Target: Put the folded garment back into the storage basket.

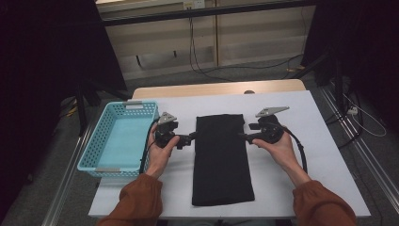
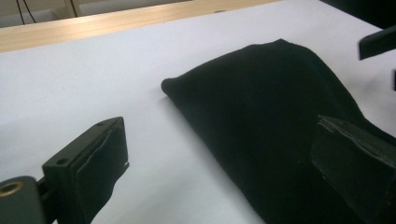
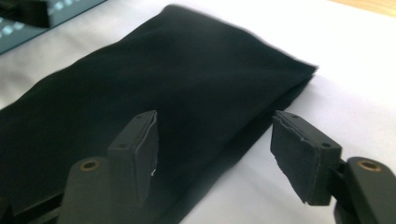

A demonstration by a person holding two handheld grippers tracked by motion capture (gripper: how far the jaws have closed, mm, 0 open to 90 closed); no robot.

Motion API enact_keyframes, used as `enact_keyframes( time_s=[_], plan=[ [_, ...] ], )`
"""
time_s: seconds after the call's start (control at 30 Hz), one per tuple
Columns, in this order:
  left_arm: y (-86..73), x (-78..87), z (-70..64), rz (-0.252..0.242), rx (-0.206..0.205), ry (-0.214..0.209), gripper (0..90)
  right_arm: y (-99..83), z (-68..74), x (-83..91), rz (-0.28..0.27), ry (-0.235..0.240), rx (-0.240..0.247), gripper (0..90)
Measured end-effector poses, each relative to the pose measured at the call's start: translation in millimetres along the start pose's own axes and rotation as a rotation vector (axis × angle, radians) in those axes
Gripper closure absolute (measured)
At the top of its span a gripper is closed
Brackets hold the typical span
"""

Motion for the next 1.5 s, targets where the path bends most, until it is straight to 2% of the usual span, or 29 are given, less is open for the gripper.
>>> enact_keyframes(
  time_s=[0.07, 0.33, 0.57, 0.67, 0.7, 0.83, 1.27, 1.5],
  plan=[
    [0.6, 0.9, -1.4, -0.002, -0.007, 0.003, 4.5, -2.4, 7.5, 2.5, -0.002, 0.025, 0.017, 30.9],
    [0.9, 3.6, -0.9, -0.007, -0.010, 0.005, 4.5, -13.8, 40.6, 5.5, 0.012, 0.066, 0.108, 33.3],
    [-2.0, 1.1, 1.3, 0.012, -0.011, 0.001, 4.5, -20.2, 73.6, 3.4, 0.061, 0.166, 0.171, 39.0],
    [-2.9, 0.8, 0.8, 0.009, -0.012, 0.008, 4.5, -23.4, 82.7, 1.8, 0.072, 0.195, 0.182, 44.4],
    [-3.2, 0.5, 0.3, 0.013, -0.024, 0.012, 4.5, -25.1, 85.5, 0.8, 0.081, 0.207, 0.187, 46.2],
    [-3.2, -1.5, -3.3, 0.014, -0.023, 0.005, 4.5, -33.6, 98.6, -4.8, 0.127, 0.241, 0.218, 46.6],
    [-3.5, -0.4, -1.5, 0.015, -0.024, 0.016, 4.5, -47.2, 142.8, -5.4, 0.162, 0.348, 0.308, 51.6],
    [-4.0, 0.4, -2.8, 0.015, -0.027, 0.017, 4.5, -53.1, 154.8, -14.7, 0.208, 0.363, 0.362, 53.5]
  ],
)
Point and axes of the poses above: each handheld gripper's, and its own axes: x roughly backward along the jaws, y roughly out of its top, z roughly to its left, the point moved 1 cm from there along -x, roughly forward along the jaws, and after that the axes turned 12 degrees about y, right-handed, at the moved point
